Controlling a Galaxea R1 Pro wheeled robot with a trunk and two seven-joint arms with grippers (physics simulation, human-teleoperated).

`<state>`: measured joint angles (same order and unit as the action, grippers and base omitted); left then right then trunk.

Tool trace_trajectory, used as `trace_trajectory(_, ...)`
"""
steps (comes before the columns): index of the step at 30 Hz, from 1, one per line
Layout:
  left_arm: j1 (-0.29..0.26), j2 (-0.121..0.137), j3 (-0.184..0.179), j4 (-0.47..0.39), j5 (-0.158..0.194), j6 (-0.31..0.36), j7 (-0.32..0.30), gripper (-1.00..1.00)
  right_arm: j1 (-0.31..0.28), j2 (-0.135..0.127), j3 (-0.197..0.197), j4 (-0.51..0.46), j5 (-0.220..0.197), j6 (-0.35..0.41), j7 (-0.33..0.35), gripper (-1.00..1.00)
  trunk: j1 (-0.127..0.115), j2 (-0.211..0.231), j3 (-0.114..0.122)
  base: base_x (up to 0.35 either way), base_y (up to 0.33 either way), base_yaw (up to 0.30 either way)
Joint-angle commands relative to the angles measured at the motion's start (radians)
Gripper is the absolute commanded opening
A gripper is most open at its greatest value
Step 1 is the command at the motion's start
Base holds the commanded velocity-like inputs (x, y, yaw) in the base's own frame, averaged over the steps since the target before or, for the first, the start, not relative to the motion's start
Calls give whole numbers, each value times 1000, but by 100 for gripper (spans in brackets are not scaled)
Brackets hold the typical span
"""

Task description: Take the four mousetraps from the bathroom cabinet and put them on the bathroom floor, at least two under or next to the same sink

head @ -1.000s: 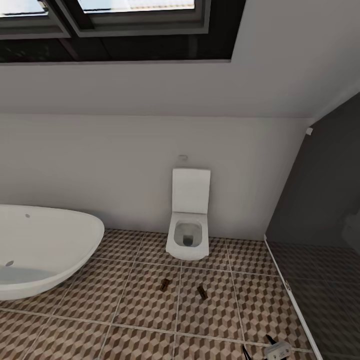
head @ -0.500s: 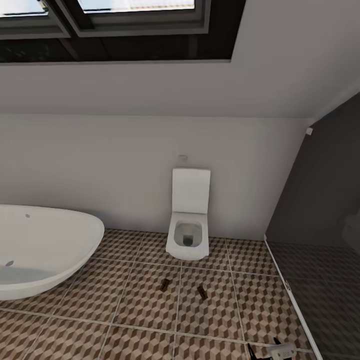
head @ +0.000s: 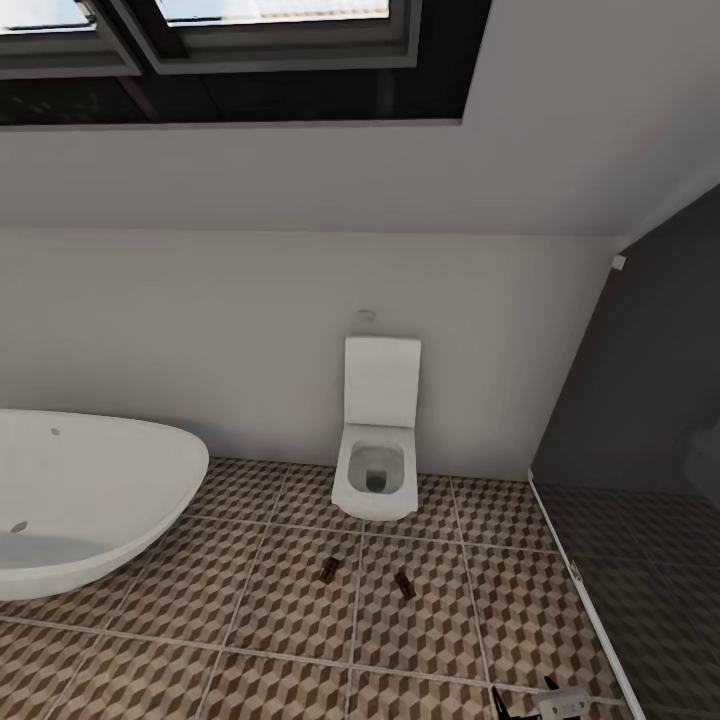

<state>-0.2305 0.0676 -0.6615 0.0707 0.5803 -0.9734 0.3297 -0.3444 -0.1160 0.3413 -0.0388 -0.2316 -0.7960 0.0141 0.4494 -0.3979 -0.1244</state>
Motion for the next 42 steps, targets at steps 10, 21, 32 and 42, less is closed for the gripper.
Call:
trace_trajectory(10,-1,-1,-9,2,1,-2,4,100,-1,1,8,2,-9,-3,1,100,1,-2,-2,0,0,0)
trace_trajectory(21,-1,-1,-7,2,3,-2,5,100,-1,19,9,1,-8,-5,1,100,1,-2,-2,0,0,0)
trace_trajectory(32,-1,-2,-7,2,3,-1,5,100,-1,27,8,3,-8,-6,0,100,1,-2,5,0,0,40)
trace_trajectory(42,-1,-2,-8,2,3,8,5,100,-1,27,8,3,-8,-6,0,100,1,-2,19,0,0,89)
